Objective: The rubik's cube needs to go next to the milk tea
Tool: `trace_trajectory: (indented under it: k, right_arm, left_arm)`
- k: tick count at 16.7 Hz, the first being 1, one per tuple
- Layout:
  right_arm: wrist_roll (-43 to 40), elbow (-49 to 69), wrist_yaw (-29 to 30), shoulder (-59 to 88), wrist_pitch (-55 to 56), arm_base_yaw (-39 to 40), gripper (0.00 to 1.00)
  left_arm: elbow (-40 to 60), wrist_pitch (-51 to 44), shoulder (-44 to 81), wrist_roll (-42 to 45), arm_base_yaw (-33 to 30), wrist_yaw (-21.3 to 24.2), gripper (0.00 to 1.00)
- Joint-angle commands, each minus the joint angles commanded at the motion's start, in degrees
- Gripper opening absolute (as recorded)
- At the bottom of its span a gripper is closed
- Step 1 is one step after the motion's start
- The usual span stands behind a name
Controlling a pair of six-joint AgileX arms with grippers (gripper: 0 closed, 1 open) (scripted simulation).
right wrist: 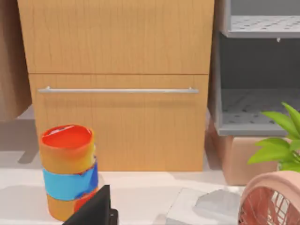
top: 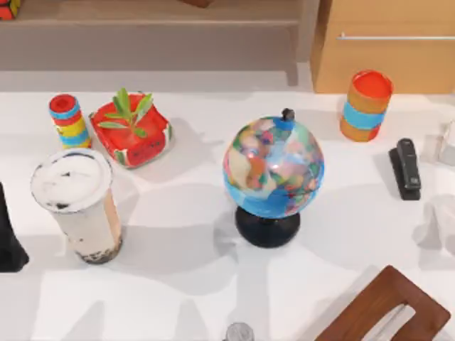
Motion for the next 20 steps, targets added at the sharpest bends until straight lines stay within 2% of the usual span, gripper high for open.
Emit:
trace_trajectory:
  k: [4, 8, 20]
  right_arm:
    - [0.0, 0.0, 0.0, 0.0, 0.0, 0.0, 1.0]
    - [0.0, 0.0, 0.0, 0.0, 0.0, 0.0, 1.0]
    - [0.0, 0.0, 0.0, 0.0, 0.0, 0.0, 1.0]
  left_arm:
    - [0.7, 1.0, 1.8, 0.0, 0.2, 0.2, 1.0]
    - [5.0, 6.7, 12.4, 0.0, 1.5, 1.2, 1.0]
    - [32.1, 40.9, 77.0, 0.4, 6.7, 7.3, 1.0]
